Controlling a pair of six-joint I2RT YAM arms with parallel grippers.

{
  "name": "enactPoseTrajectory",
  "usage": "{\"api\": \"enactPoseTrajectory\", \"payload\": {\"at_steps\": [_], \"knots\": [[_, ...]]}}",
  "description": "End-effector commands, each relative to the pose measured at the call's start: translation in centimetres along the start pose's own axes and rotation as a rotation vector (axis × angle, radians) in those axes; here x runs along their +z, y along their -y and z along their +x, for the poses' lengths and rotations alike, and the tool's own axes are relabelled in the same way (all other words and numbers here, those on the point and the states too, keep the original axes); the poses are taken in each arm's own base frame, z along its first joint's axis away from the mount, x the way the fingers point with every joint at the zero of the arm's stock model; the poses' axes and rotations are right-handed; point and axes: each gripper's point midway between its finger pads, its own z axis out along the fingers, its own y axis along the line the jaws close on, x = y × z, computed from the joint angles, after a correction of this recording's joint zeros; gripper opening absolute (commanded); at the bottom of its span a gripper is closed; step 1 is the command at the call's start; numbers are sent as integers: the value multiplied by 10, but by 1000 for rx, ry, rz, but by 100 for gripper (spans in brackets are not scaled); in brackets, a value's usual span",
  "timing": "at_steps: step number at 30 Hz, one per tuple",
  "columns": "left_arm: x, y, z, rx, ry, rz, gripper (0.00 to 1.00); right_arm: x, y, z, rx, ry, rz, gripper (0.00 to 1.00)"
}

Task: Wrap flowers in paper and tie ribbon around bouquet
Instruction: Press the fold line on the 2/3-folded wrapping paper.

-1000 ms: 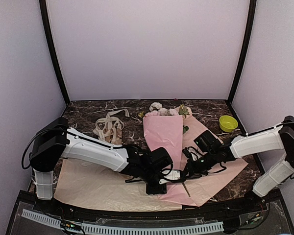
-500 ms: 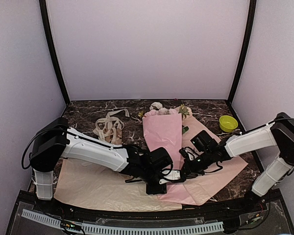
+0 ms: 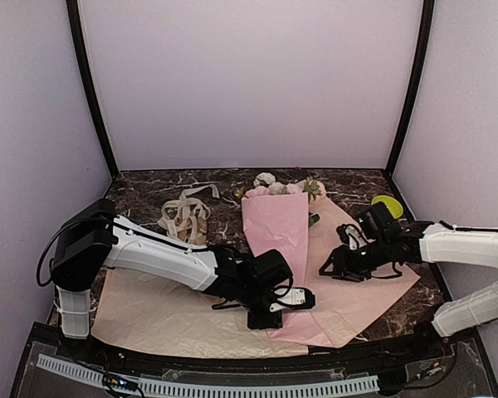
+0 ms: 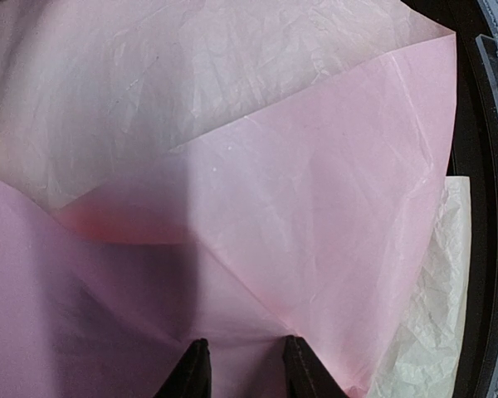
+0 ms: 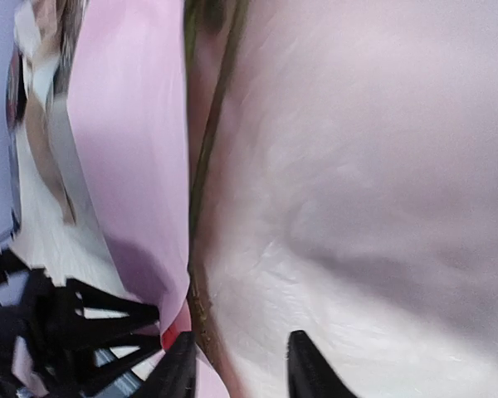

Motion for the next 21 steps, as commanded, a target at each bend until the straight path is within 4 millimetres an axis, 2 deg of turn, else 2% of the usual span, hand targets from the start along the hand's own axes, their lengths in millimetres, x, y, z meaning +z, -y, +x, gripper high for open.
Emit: {"api": "enactPoseTrajectory", "payload": {"at_steps": [1,3,5,10,11,13,16,18,20,21], "knots": [[10,11,41,-24,-136,37,32,-61,62,-19,149,260,250,55],[10,10,41,-25,-138,34,32,-79,77,-17,245,343,290,59],[10,11,41,-28,-139,37,32,-87,83,-5,311,357,293,58],[11,11,40,-22,-137,42,32,-77,80,39,383,172,265,43],[11,11,39,-21,-135,42,32,-74,75,41,368,147,258,40],[12,11,39,-22,-136,42,33,-67,47,28,292,140,167,32],[12,11,40,-28,-142,45,33,-62,-34,-8,80,205,-92,20],[11,11,40,-30,-144,44,33,-56,-80,-19,-41,213,-267,19],[11,11,40,-29,-148,42,34,-33,-98,-19,-90,155,-333,19],[11,11,41,-30,-149,41,34,-22,-100,-18,-113,130,-331,18]]}}
